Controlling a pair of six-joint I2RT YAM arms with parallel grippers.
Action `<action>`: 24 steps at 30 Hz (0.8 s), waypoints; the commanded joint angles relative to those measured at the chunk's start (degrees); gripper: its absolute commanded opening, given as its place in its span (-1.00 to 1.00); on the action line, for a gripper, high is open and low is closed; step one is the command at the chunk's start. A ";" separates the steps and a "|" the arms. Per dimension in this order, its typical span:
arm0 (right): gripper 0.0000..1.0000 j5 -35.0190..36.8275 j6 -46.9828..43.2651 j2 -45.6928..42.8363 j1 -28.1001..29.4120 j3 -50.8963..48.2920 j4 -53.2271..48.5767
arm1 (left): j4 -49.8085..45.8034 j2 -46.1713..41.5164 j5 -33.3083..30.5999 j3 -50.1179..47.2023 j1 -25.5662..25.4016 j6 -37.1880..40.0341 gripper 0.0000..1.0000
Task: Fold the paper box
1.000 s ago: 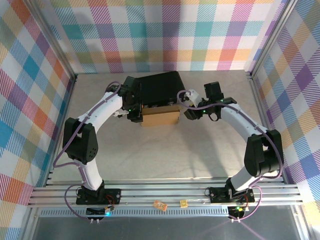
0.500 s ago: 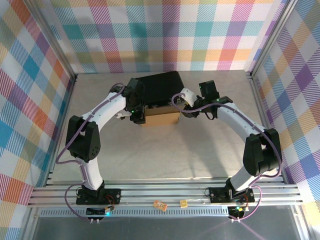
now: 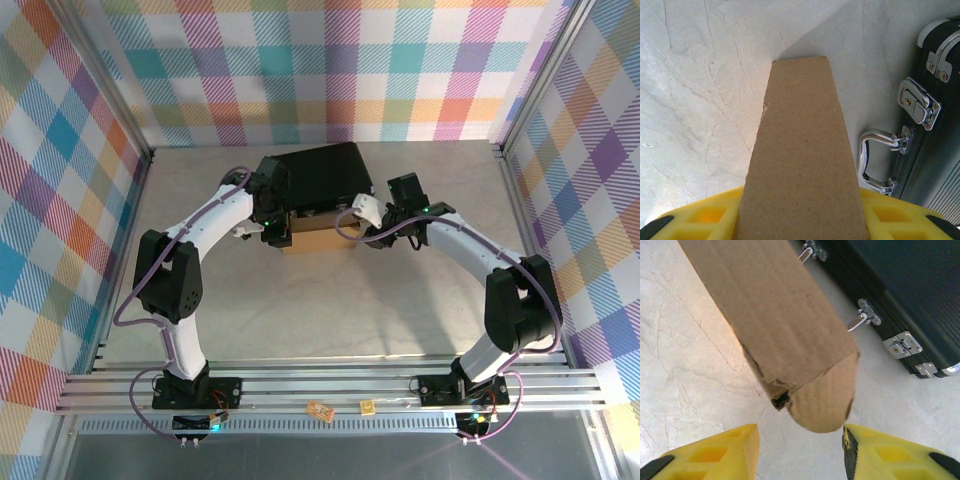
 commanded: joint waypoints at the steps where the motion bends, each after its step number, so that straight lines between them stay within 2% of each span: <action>1: -0.05 0.93 -1.50 -1.22 0.40 -0.33 3.25 | -0.98 0.42 0.37 1.34 0.17 -0.60 -0.08; 9: -0.13 1.81 -1.75 -0.15 0.40 2.72 3.42 | -0.79 0.26 0.41 1.15 0.35 -0.24 -0.08; 24: -0.63 -1.44 0.94 0.81 2.54 5.87 0.34 | -0.29 0.32 0.61 0.93 0.61 0.00 -0.09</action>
